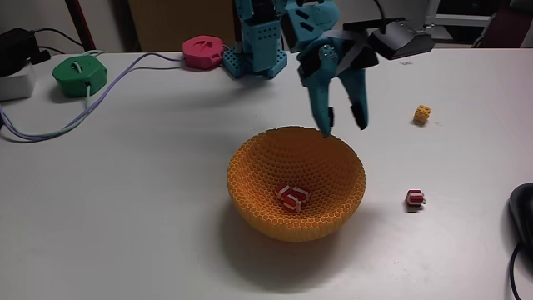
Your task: Place cube pieces into the yellow basket
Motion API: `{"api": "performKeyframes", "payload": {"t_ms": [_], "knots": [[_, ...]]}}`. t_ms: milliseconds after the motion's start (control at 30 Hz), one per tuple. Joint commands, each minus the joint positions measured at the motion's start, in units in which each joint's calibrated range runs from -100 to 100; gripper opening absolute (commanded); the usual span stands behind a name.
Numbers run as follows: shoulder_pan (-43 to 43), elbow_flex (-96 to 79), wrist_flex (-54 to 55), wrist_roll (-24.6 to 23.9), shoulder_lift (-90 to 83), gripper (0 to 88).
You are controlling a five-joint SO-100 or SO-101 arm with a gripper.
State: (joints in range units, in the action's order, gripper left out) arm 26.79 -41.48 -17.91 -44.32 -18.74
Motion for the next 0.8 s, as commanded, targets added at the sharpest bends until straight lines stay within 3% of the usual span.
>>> {"api": "performKeyframes", "payload": {"t_ms": [0,167,267,767], "knots": [[8.4,5.0,2.8,-5.7,1.1,32.0],[13.7,4.5,17.8,-10.0,12.1,30.3],[14.2,6.7,27.4,-10.3,21.0,29.7],[10.2,22.7,35.9,-8.4,46.7,28.8]]}}
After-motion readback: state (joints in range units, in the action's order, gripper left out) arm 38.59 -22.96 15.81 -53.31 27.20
